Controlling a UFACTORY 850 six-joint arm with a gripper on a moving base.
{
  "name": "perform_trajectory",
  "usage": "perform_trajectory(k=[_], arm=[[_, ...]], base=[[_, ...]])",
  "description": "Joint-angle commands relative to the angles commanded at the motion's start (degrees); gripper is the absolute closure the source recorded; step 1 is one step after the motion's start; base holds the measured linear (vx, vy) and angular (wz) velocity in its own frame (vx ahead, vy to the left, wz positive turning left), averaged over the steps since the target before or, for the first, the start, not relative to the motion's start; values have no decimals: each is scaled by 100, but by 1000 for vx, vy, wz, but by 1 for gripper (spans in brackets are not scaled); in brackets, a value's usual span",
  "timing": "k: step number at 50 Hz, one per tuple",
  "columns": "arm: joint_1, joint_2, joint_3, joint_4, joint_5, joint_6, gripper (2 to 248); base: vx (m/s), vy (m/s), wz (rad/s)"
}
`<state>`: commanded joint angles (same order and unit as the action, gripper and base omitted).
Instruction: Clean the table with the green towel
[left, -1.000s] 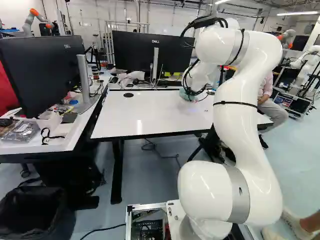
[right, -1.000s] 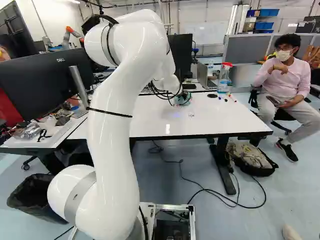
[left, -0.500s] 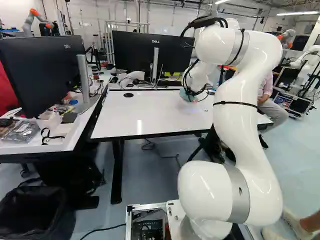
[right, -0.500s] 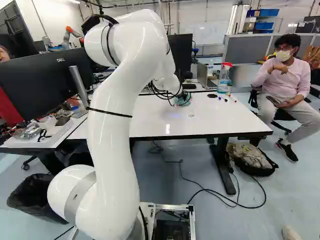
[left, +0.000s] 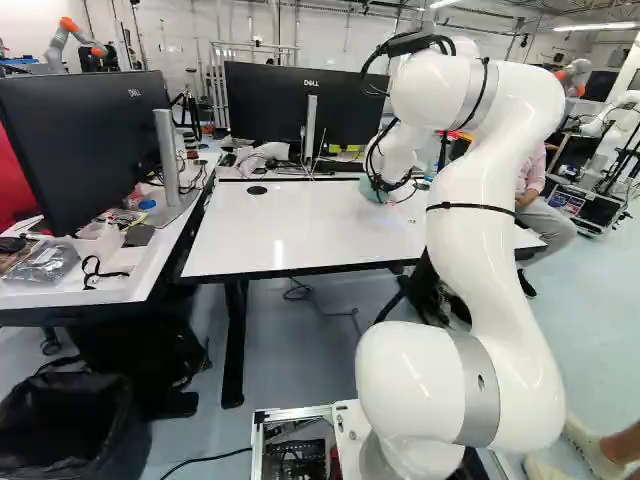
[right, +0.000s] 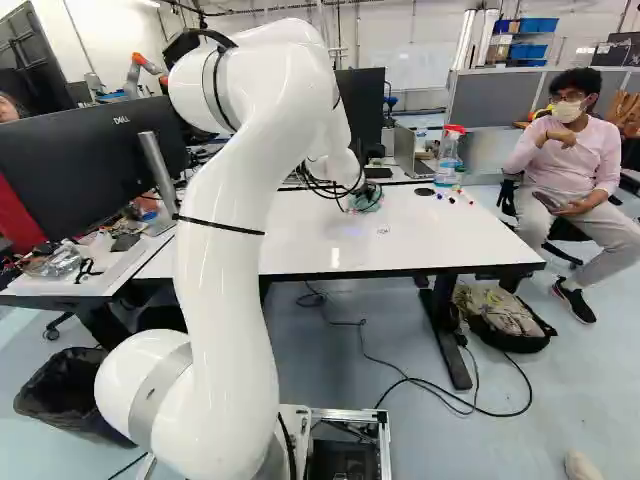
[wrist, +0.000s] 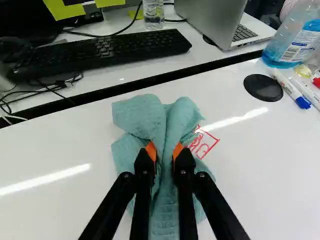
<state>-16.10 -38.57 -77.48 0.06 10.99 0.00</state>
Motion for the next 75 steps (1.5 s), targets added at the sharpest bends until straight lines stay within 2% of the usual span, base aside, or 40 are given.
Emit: perform_trajectory(k=[19, 50, 61, 75], arm=[[-20, -386, -543, 0, 0, 0, 196], [-384, -752, -1067, 0, 0, 0, 196], [-515, -684, -968, 0, 0, 0, 196], [-593, -377, -530, 0, 0, 0, 196]], base=[[0, 0, 0], [0, 0, 0], [0, 0, 0], [0, 0, 0]])
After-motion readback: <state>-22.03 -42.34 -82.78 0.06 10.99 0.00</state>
